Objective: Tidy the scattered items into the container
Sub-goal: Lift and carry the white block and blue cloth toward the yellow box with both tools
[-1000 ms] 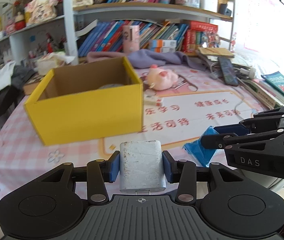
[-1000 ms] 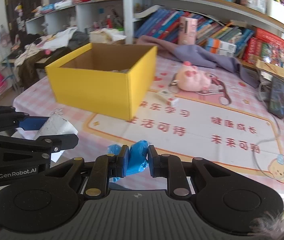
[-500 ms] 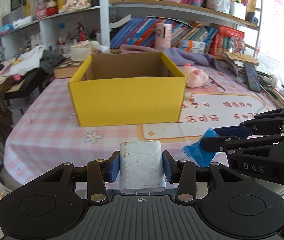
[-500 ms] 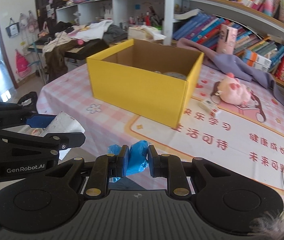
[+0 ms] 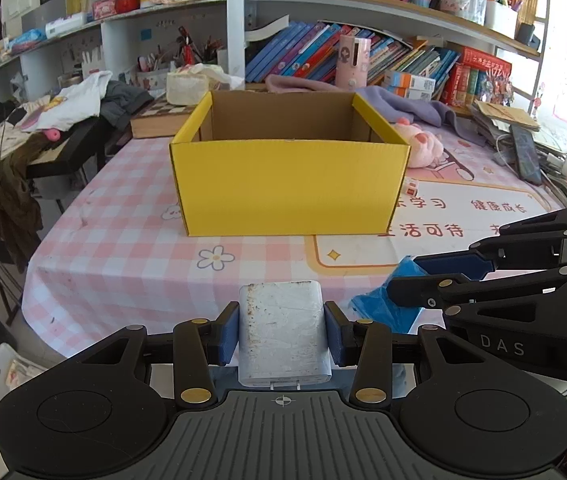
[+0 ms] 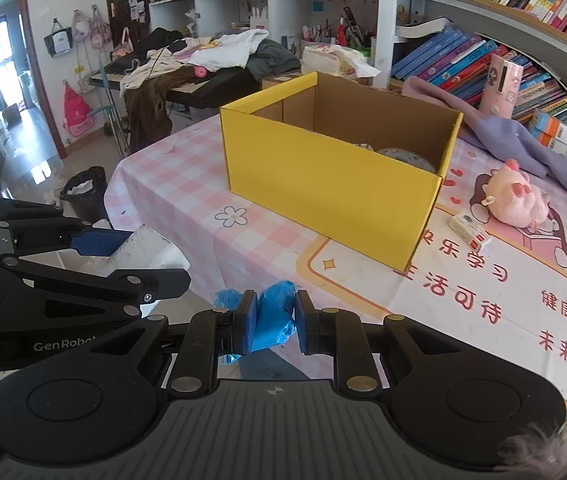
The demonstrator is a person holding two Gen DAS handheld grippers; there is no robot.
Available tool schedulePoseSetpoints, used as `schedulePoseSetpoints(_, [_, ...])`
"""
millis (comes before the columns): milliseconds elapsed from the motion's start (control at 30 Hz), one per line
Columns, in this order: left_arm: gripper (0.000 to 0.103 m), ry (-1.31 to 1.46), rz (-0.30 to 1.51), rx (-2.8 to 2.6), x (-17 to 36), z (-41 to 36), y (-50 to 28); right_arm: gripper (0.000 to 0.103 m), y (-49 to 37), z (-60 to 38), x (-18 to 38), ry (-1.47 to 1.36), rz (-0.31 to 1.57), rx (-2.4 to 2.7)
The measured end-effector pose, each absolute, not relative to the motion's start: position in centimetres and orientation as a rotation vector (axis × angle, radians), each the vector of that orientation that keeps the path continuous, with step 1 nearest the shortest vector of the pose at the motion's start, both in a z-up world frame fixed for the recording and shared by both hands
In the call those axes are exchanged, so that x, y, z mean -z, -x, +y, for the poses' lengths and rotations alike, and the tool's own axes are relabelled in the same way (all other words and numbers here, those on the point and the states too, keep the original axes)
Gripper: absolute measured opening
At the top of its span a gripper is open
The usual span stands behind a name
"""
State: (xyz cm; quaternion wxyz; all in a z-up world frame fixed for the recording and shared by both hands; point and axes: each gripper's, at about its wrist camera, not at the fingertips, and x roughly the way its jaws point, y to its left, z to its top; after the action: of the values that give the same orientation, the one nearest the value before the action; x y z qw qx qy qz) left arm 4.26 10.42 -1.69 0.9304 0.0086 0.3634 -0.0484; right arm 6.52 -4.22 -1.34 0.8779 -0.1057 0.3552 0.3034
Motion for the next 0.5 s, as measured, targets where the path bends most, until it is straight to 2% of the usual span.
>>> schedulePoseSetpoints(500, [0.042,-0.045,0.644,0.056,-0.7,9.7,-9.3,0.019,-12.5,-3.9,-0.4,0.253,0.651,-0.672])
